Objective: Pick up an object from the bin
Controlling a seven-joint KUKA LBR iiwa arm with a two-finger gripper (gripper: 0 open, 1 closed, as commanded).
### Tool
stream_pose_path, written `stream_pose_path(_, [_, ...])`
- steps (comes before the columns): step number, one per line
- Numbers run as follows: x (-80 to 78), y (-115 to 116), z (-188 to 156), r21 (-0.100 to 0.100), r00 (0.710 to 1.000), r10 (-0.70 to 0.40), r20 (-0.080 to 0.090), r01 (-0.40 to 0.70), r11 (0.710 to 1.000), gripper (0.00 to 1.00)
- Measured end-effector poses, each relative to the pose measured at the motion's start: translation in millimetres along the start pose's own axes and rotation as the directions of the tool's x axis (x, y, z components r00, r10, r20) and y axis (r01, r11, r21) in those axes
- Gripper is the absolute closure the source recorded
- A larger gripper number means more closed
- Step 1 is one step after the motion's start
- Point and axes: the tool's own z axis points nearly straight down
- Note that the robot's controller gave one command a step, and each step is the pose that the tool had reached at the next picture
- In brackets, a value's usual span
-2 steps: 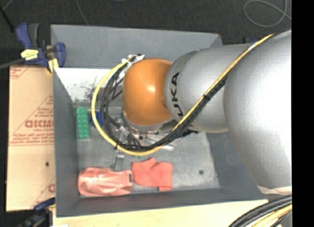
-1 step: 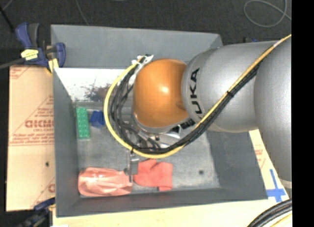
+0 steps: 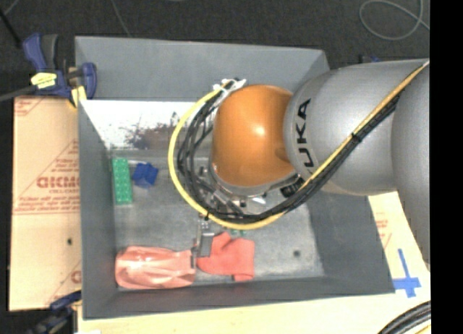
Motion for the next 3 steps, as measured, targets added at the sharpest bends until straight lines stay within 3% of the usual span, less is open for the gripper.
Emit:
stream_pose_path(1, [0.5, -22, 9, -0.001, 0.995, 0.101, 0.004, -0.101, 0.995, 0.0])
stream_pose_path(2, [10.7, -35, 47, 0.0, 0.987, -0.158, 0.006, 0.158, 0.987, 0.0])
stream_pose_path(3, [-3.3, -82, 99, 0.0, 0.977, -0.214, 0.006, 0.214, 0.977, 1.0])
